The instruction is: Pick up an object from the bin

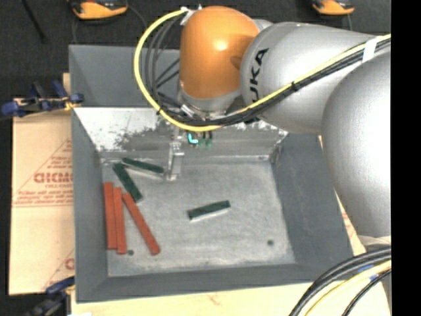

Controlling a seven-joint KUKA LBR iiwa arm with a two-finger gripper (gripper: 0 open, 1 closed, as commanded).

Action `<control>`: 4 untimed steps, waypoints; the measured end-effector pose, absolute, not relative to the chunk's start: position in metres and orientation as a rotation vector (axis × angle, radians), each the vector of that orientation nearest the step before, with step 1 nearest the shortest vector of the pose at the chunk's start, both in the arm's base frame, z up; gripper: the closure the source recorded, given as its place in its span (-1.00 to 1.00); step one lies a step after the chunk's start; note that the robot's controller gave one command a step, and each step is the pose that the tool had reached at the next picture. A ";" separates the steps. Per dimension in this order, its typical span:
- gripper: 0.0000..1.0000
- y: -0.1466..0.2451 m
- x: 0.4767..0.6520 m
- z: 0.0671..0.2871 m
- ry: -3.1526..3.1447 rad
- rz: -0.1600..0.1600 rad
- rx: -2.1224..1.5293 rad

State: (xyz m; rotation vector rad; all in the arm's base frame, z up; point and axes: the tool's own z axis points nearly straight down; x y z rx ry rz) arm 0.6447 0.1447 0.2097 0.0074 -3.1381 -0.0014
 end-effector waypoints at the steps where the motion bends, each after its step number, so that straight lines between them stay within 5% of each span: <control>1: -1.00 0.125 0.635 0.119 -3.137 0.000 -0.041; 2: -1.00 0.074 0.650 0.071 -3.072 -0.003 -0.611; 3: -1.00 0.066 0.596 0.164 -3.115 -0.001 -0.464; 4: -1.00 0.016 0.570 0.079 -3.138 0.003 -0.050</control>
Offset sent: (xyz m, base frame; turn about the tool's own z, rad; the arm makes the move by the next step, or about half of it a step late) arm -0.0089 -0.0179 -0.0864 0.0297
